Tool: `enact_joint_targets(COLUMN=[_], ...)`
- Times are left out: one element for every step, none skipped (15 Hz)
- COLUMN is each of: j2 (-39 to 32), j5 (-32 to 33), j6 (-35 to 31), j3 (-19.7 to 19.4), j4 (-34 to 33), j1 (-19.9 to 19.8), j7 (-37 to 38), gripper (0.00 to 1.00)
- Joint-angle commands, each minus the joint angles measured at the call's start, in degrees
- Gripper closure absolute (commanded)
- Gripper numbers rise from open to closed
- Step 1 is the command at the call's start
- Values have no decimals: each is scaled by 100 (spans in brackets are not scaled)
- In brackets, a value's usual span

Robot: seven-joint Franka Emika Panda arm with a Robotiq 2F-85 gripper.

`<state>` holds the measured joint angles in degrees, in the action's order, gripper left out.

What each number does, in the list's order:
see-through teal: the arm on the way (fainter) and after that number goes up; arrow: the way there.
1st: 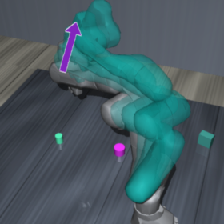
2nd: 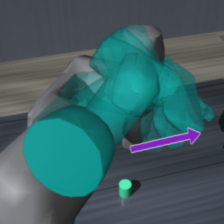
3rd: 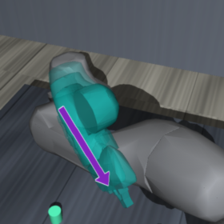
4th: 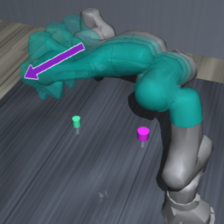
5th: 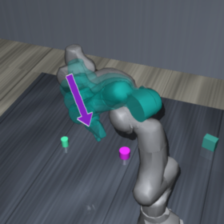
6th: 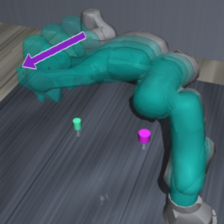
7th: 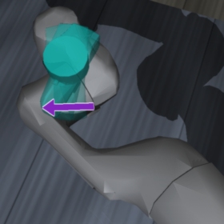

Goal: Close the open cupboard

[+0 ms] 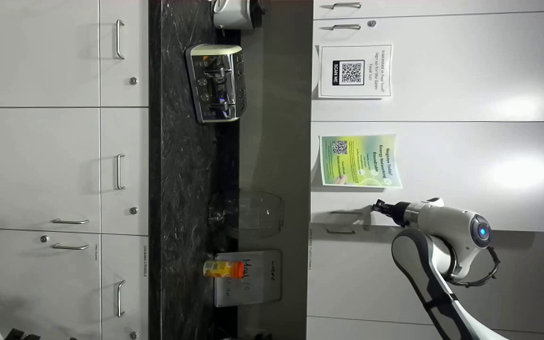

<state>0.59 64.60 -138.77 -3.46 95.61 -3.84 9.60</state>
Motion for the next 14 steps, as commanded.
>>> enact_joint_targets(j2=[-285,-324,-356,-390,-421,-456,-478,-508,-539,-557,-596,-619,-643,-653], j5=[174,167,100,50,6,-21,-60,-107,-152,-176,-220,-238,-264,-263], j6=[11,31,49,58,65,70,81,83,90,99,96,106,112,100], j3=[-98,-133,-175,-211,-249,-289,-329,-366,-396,-429,-463,-486,-508,-527], j4=[-460,-531,-587,-645,-692,-737,-777,-816,-857,-882,-922,-950,-974,-968], j1=[-82,-100,-123,-146,-180,-209,-226,-248,-275,-296,-321,-340,-359,-372], j7=[409,517,587,662,730,829,901,965,1028,1106,1147,1206,1256,1301], gripper=[100,100,100,100,100,100,100,100,100,100,100,100,100,100])
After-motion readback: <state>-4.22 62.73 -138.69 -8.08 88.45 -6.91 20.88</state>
